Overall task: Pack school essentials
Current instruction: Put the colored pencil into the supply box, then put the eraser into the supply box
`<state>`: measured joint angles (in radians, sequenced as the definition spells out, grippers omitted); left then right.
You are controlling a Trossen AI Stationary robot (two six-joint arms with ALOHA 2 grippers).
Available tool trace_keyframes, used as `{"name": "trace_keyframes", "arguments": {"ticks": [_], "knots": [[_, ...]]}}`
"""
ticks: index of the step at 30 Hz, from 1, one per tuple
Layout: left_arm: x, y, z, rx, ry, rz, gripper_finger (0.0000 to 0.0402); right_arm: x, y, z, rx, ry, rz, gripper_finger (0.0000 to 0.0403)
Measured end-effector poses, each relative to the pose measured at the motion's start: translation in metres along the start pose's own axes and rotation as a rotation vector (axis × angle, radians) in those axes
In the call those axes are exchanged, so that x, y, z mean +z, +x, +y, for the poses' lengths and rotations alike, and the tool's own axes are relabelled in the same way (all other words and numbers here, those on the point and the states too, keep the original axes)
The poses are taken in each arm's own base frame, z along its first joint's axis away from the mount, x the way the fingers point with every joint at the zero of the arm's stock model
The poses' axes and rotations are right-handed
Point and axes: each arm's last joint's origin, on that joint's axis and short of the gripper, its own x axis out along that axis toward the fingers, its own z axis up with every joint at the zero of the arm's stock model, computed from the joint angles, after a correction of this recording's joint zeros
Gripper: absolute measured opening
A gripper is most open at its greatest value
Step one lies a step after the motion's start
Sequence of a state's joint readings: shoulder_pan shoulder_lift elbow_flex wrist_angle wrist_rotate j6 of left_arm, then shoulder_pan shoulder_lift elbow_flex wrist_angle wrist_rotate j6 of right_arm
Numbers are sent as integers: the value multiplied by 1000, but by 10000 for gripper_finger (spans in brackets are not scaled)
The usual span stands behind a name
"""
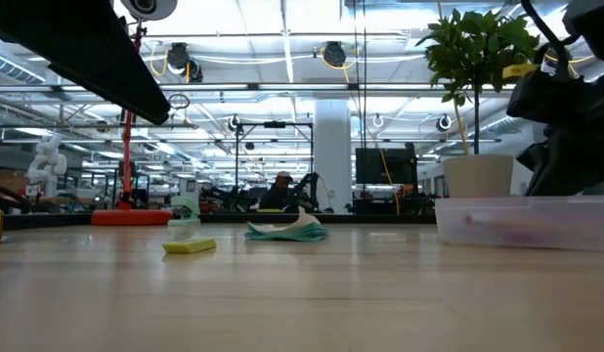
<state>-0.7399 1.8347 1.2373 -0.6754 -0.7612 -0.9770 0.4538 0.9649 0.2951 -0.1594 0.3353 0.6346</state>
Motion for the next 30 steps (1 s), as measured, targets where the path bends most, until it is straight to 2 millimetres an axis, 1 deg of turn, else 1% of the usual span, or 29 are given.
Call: {"name": "trace_keyframes", "arguments": {"ticks": [3, 10, 14, 25, 30], "knots": [[0, 0, 0, 0, -1, 0, 234, -1, 0, 0, -4, 10, 6, 26], [0, 0, 0, 0, -2, 0, 234, 0, 0, 0, 1, 14, -1, 65], [0, 0, 0, 0, -2, 0, 234, 1, 0, 1, 5, 16, -7, 80], [0, 0, 0, 0, -5, -1, 234, 2, 0, 2, 20, 20, -12, 89], [0, 0, 0, 10, -13, -14, 234, 7, -2, 5, 44, 25, -15, 89]]}}
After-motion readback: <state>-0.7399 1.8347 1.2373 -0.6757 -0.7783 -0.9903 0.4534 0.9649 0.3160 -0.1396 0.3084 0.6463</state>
